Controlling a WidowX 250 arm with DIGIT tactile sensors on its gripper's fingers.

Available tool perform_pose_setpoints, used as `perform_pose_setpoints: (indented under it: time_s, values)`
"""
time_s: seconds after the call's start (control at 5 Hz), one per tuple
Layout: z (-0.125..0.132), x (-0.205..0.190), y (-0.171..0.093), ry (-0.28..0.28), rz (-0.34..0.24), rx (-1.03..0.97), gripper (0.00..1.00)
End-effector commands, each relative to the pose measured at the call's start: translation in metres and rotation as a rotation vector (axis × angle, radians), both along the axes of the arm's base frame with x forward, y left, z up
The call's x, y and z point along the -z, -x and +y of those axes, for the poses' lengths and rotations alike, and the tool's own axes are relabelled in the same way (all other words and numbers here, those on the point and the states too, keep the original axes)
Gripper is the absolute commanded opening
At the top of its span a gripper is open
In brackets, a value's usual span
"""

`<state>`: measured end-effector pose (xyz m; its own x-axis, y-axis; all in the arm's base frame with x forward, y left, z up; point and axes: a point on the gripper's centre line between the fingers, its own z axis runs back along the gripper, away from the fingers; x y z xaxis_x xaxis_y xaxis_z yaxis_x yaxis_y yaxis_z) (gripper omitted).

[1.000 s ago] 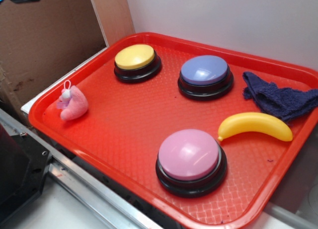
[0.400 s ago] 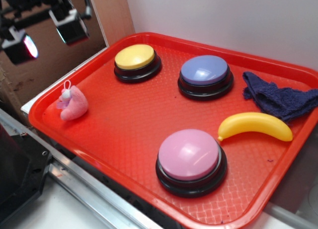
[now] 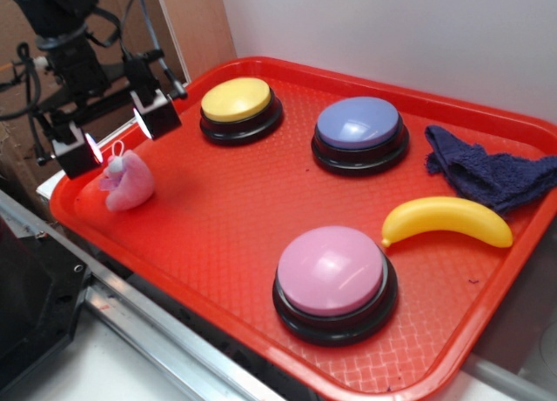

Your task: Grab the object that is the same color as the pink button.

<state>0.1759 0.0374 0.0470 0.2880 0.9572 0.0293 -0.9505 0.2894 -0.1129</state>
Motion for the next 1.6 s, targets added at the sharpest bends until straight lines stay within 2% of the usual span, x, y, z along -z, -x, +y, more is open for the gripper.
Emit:
perform_pose_setpoints:
  time_s: [0.0, 0.2, 0.4, 0.6, 0.8, 1.0, 1.2, 1.4]
  values:
    - [0.016, 0.034, -0.005, -0.07, 0.038, -0.09, 1.0]
    - [0.016, 0.035, -0.005, -0.08, 0.02, -0.095, 0.22]
    - [0.014, 0.022, -0.005, -0.066, -0.022, -0.097, 0.0]
    - [0.01, -0.003, -0.012, -0.057, -0.005, 0.113, 0.0]
    - [-0.009, -0.05, -0.021, -0.027, 0.046, 0.364, 0.0]
    - [-0.034, -0.086, -0.022, -0.038, 0.015, 0.613, 0.0]
    - [-0.057, -0.118, -0.014, -0.015, -0.046, 0.863, 0.0]
    - [-0.072, -0.143, -0.007, 0.009, -0.107, 0.97, 0.0]
